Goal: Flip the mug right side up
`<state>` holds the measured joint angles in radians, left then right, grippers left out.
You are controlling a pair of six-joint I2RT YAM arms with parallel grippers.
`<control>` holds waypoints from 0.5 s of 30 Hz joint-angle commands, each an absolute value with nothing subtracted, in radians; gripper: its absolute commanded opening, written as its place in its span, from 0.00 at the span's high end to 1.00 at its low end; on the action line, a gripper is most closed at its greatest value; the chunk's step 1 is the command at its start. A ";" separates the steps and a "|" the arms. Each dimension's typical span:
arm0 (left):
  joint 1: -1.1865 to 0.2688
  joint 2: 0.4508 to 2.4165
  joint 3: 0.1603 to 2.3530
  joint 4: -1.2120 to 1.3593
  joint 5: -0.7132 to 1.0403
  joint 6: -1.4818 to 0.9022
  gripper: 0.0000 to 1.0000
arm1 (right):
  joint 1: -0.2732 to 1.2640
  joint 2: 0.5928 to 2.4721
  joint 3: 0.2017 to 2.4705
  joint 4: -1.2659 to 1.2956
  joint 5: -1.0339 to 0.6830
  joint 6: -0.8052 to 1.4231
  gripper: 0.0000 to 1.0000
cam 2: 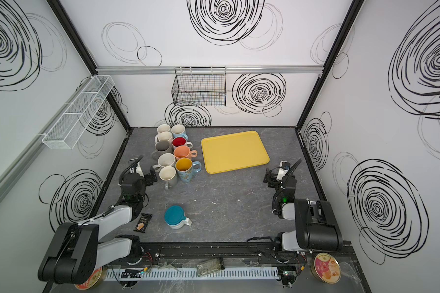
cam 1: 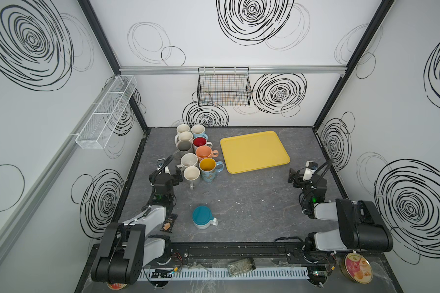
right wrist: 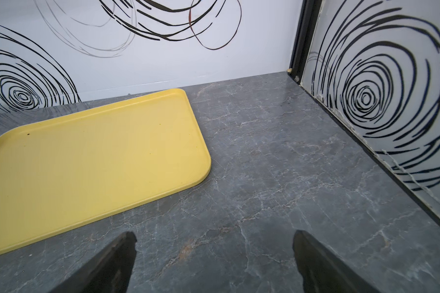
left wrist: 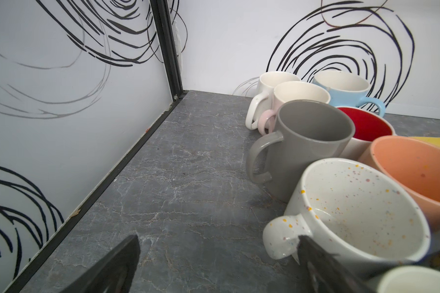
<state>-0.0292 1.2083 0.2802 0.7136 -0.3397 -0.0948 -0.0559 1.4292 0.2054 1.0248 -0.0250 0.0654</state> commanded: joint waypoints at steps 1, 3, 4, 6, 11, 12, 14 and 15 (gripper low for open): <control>-0.037 1.227 0.260 0.894 -0.389 -0.094 0.01 | -0.062 1.444 0.240 1.053 -0.042 0.058 0.00; -0.037 1.264 0.232 1.029 -0.391 -0.069 0.01 | -0.063 1.451 0.254 1.036 -0.050 0.055 0.00; -0.027 1.290 0.227 1.066 -0.386 -0.099 0.01 | -0.063 1.452 0.260 1.025 -0.053 0.052 0.00; -0.011 1.370 0.203 1.196 -0.332 -0.113 0.01 | -0.061 1.457 0.271 1.010 -0.057 0.050 0.00; -0.050 1.430 0.185 1.292 -0.315 -0.061 0.01 | -0.060 1.468 0.308 0.951 -0.072 0.044 0.00; -0.055 1.466 0.168 1.353 -0.316 -0.057 0.01 | -0.060 1.468 0.305 0.956 -0.072 0.044 0.00; -0.063 1.518 0.136 1.490 -0.321 -0.044 0.01 | -0.060 1.468 0.307 0.954 -0.072 0.043 0.00; -0.061 1.489 0.145 1.423 -0.328 -0.052 0.01 | -0.060 1.469 0.307 0.954 -0.072 0.043 0.00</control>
<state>-0.0536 1.4883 0.1619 1.2556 -0.3283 -0.0734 -0.0566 1.4586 0.2852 0.9710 -0.0601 0.0551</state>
